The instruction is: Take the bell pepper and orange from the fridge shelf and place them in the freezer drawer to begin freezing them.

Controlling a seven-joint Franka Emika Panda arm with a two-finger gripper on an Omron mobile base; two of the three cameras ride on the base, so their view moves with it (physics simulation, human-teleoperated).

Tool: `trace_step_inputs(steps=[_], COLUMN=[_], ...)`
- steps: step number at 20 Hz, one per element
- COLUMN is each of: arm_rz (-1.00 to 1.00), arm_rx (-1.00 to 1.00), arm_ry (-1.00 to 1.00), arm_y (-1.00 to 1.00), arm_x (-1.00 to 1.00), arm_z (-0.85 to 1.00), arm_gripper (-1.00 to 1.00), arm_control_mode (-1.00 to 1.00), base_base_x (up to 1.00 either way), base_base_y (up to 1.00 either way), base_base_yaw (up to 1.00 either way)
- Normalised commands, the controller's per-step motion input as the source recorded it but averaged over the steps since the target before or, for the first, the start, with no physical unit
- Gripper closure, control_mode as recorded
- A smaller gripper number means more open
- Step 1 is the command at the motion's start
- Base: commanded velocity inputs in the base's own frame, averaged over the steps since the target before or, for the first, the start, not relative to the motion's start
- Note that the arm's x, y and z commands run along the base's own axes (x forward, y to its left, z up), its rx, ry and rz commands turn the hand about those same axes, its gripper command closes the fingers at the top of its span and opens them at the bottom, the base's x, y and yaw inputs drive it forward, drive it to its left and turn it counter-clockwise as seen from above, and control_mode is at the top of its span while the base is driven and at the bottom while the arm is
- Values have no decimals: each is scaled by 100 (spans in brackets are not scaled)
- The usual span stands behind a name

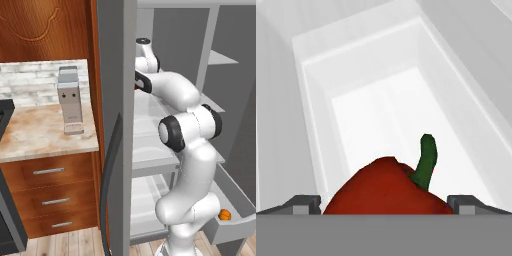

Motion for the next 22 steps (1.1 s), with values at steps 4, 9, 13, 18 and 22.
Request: trace_step_inputs(steps=[4,9,13,18,22], arm_rz=[0,0,0,0,0], arm_rx=[0,0,0,0,2], arm_ry=[0,0,-2,0,0], arm_y=[4,0,0,-18,-49], arm_x=[26,3,0,-49,-100], arm_z=[-31,-42,-5,-9,-7], arm_gripper=[-100,100,100,100,100], arm_control_mode=[-100,-100,-100,-100,-100], base_base_x=[0,0,0,0,0], base_base_y=[0,0,0,0,0], base_base_yaw=[0,0,0,0,0])
